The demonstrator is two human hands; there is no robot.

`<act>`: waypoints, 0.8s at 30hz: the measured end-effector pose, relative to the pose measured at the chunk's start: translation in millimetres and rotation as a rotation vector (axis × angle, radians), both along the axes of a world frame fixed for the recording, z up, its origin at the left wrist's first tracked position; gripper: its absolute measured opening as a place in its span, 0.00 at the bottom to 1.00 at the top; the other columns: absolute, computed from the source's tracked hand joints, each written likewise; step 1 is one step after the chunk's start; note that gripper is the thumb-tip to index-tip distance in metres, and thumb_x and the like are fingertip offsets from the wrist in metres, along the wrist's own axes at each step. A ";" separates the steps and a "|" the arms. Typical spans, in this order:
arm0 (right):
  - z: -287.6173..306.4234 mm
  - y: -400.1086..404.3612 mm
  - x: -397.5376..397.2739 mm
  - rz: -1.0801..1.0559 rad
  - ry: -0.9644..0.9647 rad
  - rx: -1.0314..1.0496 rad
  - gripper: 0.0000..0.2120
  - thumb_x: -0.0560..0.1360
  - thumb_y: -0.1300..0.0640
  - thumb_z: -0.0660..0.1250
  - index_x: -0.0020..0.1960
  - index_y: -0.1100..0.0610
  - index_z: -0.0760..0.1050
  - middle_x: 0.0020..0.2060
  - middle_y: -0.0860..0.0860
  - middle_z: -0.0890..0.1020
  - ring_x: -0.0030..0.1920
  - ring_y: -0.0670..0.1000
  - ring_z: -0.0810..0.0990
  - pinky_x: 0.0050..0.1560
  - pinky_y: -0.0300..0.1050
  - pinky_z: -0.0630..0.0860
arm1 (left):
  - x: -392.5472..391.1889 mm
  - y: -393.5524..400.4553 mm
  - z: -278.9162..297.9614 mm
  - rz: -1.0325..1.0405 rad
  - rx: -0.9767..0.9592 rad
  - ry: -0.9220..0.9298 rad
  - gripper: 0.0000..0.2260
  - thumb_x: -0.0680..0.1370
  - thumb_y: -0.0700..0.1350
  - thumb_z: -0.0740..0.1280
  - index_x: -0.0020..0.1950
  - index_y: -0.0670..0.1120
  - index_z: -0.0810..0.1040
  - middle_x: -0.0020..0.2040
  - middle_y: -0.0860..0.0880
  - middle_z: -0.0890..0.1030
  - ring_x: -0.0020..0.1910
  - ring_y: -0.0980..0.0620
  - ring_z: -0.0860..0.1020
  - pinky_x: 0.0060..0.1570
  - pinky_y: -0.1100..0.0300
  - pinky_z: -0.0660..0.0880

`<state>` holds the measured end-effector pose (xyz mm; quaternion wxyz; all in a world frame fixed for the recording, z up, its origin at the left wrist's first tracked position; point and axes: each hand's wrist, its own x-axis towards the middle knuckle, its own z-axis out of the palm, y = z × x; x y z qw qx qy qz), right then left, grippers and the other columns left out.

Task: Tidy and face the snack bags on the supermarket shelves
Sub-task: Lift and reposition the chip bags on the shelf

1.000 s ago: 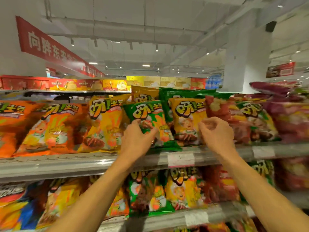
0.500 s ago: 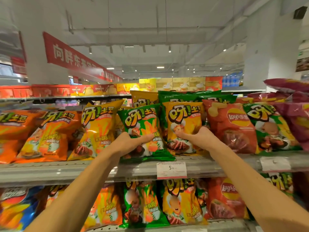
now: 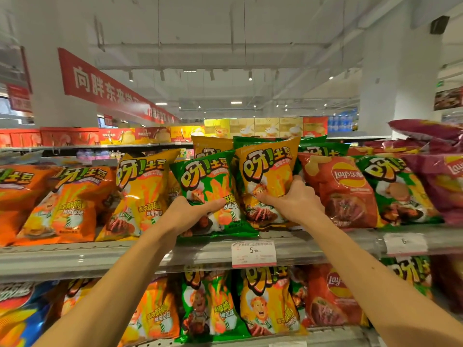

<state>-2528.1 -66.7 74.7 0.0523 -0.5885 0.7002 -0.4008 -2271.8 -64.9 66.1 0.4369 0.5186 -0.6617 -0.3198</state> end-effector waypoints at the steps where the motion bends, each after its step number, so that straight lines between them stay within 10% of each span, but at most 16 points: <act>1: 1.9 2.7 -1.8 -0.009 0.007 -0.018 0.51 0.61 0.21 0.70 0.72 0.53 0.63 0.63 0.56 0.77 0.63 0.64 0.77 0.60 0.60 0.76 | 0.9 -2.2 -0.1 0.007 0.000 0.011 0.26 0.68 0.65 0.75 0.17 0.53 0.71 0.21 0.57 0.69 0.20 0.62 0.69 0.37 0.57 0.66; 7: 16.7 33.4 -31.8 -0.031 -0.029 -0.087 0.57 0.57 0.19 0.69 0.74 0.52 0.61 0.65 0.55 0.78 0.64 0.63 0.77 0.63 0.65 0.75 | -14.3 -5.2 3.9 -0.041 -0.025 0.032 0.18 0.67 0.65 0.76 0.44 0.52 0.86 0.38 0.57 0.85 0.45 0.53 0.81 0.46 0.57 0.72; 13: 16.0 74.9 -74.8 -0.099 -0.048 -0.224 0.53 0.56 0.20 0.68 0.70 0.51 0.66 0.59 0.50 0.80 0.57 0.57 0.80 0.56 0.55 0.77 | -63.9 -11.2 16.9 -0.093 -0.075 0.034 0.07 0.68 0.64 0.76 0.38 0.63 0.83 0.33 0.65 0.82 0.37 0.64 0.79 0.40 0.63 0.70; 17: 13.7 98.6 -100.4 -0.150 -0.100 -0.275 0.50 0.56 0.22 0.70 0.68 0.52 0.67 0.51 0.46 0.76 0.51 0.52 0.75 0.52 0.52 0.74 | -94.3 -13.5 21.6 -0.150 -0.111 0.036 0.11 0.69 0.60 0.77 0.35 0.55 0.82 0.25 0.68 0.77 0.26 0.72 0.75 0.32 0.62 0.69; 24: 5.4 128.4 -129.9 -0.157 -0.202 -0.315 0.48 0.60 0.29 0.77 0.73 0.49 0.68 0.65 0.47 0.79 0.65 0.54 0.78 0.66 0.58 0.75 | -132.4 -24.0 12.4 -0.136 -0.106 0.077 0.27 0.64 0.61 0.80 0.58 0.53 0.79 0.51 0.56 0.84 0.52 0.55 0.81 0.49 0.58 0.76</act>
